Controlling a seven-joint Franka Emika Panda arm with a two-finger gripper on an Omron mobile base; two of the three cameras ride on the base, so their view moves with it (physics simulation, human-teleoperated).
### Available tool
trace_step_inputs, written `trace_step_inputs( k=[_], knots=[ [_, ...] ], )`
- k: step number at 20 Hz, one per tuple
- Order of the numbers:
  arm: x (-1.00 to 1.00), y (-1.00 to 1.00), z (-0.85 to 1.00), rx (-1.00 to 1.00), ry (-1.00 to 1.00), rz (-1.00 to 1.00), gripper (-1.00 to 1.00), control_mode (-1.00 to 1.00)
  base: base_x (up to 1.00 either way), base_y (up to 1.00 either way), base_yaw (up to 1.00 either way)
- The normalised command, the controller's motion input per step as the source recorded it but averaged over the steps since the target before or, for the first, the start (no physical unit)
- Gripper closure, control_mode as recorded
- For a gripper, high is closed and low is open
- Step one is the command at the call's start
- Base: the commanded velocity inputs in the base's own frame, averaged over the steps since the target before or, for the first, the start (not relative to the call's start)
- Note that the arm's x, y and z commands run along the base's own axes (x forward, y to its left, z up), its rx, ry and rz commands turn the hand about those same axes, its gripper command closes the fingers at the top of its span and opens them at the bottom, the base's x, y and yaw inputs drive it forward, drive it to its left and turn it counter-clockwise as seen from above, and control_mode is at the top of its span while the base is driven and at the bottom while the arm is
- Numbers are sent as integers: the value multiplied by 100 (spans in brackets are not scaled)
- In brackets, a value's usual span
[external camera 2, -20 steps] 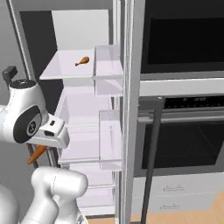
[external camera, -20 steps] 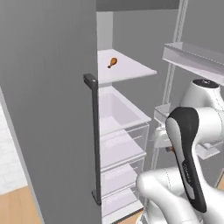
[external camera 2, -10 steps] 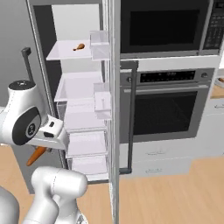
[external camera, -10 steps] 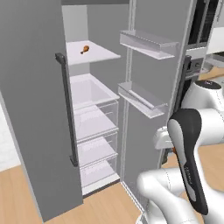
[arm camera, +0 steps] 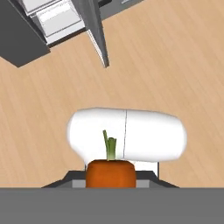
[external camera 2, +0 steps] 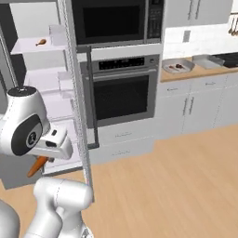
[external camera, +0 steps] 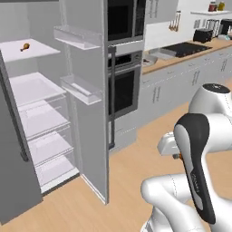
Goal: Place one carrot and one chicken drumstick in each tupperware on the nearby counter, to pack two identical lunches.
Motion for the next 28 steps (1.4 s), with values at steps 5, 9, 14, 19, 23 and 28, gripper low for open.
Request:
trace_step_inputs(
  k=[5, 9, 14, 19, 23, 28],
  knots=[
    [0, 0, 0, 0, 0, 0, 100, 100, -3, -97, -43],
    [0, 0, 0, 0, 0, 0, 100, 100, 81, -55, -23],
    [0, 0, 0, 0, 0, 0, 100, 100, 100, -15, -23],
    [0, 0, 0, 0, 0, 0, 100, 100, 100, -21, -21],
    [0, 0, 0, 0, 0, 0, 100, 100, 100, -11, -8],
    [0, 0, 0, 0, 0, 0, 100, 100, 100, -2, 0]
  ],
)
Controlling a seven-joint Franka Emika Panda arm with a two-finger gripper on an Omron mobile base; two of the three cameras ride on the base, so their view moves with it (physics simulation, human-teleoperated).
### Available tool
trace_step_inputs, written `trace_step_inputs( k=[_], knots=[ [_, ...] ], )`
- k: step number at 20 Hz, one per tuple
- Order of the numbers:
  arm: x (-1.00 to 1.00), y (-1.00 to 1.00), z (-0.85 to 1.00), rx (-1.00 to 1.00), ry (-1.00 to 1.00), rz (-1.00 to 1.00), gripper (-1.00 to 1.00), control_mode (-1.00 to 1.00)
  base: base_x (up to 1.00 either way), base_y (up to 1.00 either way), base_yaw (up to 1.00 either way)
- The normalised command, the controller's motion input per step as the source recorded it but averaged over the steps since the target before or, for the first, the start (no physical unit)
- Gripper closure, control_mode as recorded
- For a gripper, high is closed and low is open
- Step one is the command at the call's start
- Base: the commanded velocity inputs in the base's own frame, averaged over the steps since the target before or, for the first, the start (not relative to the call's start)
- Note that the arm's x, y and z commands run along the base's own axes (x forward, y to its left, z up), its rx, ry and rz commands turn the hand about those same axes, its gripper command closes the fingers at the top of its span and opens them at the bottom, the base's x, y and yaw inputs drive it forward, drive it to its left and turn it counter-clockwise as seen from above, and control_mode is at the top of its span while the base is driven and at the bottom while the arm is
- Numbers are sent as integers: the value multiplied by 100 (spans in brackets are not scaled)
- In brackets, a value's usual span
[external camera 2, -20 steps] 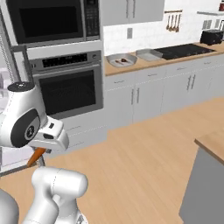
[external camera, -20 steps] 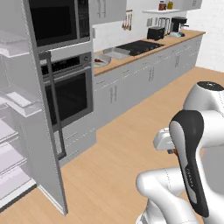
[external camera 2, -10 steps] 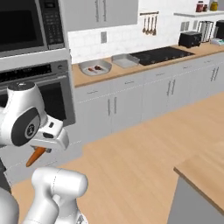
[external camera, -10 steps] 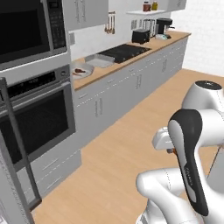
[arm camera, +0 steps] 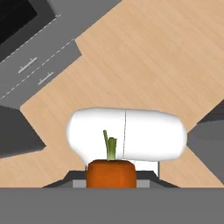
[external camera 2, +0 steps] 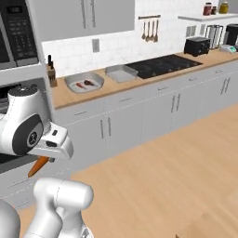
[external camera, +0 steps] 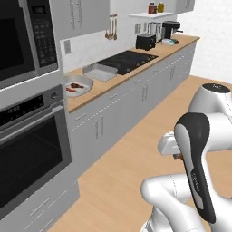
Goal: Place one carrot and one chicken drumstick in each tupperware on the nearby counter, to pack two identical lunches.
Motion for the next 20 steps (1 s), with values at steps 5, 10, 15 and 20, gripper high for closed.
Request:
trace_step_inputs(
  k=[5, 10, 15, 20],
  knots=[
    [0, 0, 0, 0, 0, 0, 100, 100, 100, -3, 0],
    [0, 0, 0, 0, 0, 0, 100, 100, 100, -16, 3],
    [0, 0, 0, 0, 0, 0, 100, 100, 100, -23, 29],
    [0, 0, 0, 0, 0, 0, 100, 100, 80, -57, 22]
  ],
)
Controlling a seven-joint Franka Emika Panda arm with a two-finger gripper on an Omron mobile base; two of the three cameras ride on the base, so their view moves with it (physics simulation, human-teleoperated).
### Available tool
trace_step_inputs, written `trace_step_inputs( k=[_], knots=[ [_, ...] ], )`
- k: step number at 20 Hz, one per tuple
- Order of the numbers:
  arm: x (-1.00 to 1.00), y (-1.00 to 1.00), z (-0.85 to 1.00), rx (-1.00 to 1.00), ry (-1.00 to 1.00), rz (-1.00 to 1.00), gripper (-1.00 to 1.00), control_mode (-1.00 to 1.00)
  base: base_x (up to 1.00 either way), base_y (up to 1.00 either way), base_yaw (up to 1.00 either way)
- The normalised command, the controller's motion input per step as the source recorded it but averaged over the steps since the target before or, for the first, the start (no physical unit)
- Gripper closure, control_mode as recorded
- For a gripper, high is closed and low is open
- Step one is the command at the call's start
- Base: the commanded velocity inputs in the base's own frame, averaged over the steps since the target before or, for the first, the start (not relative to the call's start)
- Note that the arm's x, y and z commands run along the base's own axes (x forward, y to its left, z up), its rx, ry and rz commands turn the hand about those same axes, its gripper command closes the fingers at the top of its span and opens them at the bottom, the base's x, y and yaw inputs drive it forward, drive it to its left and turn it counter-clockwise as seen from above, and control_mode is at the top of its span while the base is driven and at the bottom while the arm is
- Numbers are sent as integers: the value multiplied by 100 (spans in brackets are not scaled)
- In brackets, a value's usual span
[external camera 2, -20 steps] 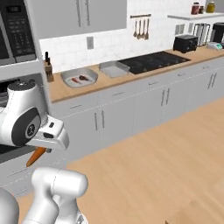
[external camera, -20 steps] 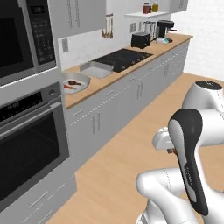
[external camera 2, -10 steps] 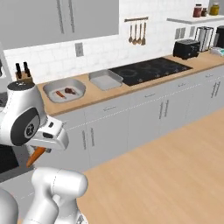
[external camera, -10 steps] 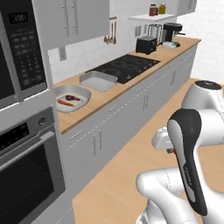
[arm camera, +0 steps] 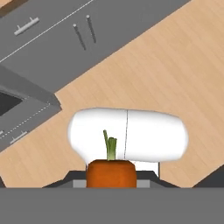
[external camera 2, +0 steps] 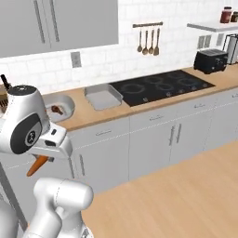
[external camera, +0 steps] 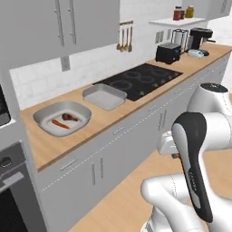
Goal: Place one carrot and one chicken drumstick in each tupperware on the nearby counter, to pack two identical lunches.
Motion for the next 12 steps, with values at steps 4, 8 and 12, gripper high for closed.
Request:
trace_step_inputs(
  k=[4, 8, 12],
  knots=[
    [0, 0, 0, 0, 0, 0, 100, 100, 99, -60, 34],
    [0, 0, 0, 0, 0, 0, 100, 100, 100, -49, 51],
    [0, 0, 0, 0, 0, 0, 100, 100, 100, -38, 54]
  ],
)
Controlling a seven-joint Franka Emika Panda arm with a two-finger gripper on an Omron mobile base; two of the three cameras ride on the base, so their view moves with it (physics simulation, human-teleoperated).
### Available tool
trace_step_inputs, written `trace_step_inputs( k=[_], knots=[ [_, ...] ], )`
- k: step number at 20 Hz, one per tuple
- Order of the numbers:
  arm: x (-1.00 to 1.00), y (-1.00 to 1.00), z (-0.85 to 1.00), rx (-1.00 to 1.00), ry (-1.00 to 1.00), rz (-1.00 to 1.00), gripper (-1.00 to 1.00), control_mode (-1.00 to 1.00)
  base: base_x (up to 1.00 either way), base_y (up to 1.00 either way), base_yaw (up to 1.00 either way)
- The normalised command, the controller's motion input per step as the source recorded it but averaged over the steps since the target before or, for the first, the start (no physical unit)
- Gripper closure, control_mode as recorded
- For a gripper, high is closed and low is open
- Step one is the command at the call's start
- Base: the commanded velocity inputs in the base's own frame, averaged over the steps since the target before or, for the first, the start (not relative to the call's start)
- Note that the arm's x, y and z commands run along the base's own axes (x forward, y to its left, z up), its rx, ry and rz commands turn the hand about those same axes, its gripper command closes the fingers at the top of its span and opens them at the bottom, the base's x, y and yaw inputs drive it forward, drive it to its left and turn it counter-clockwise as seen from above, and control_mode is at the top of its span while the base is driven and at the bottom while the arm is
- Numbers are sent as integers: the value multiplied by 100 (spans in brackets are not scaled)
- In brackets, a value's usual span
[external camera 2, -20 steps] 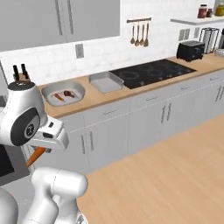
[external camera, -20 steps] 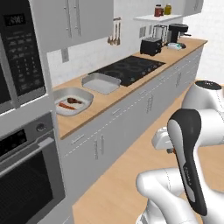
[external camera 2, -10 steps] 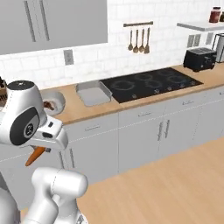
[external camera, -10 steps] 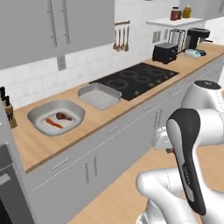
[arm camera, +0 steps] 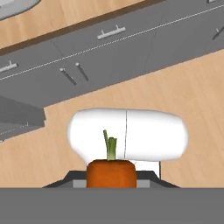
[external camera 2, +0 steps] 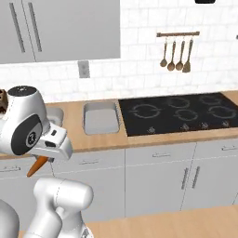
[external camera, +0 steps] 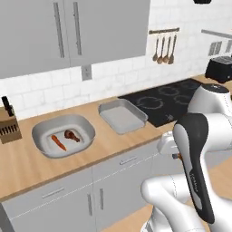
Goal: Place one carrot and one chicken drumstick in each tupperware on the nearby counter, to pack two identical lunches.
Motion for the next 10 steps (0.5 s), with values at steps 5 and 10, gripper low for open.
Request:
trace_step_inputs(
  k=[5, 10],
  knots=[
    [0, 0, 0, 0, 0, 0, 100, 100, 56, -36, 45],
    [0, 0, 0, 0, 0, 0, 100, 100, 30, -55, 37]
  ],
)
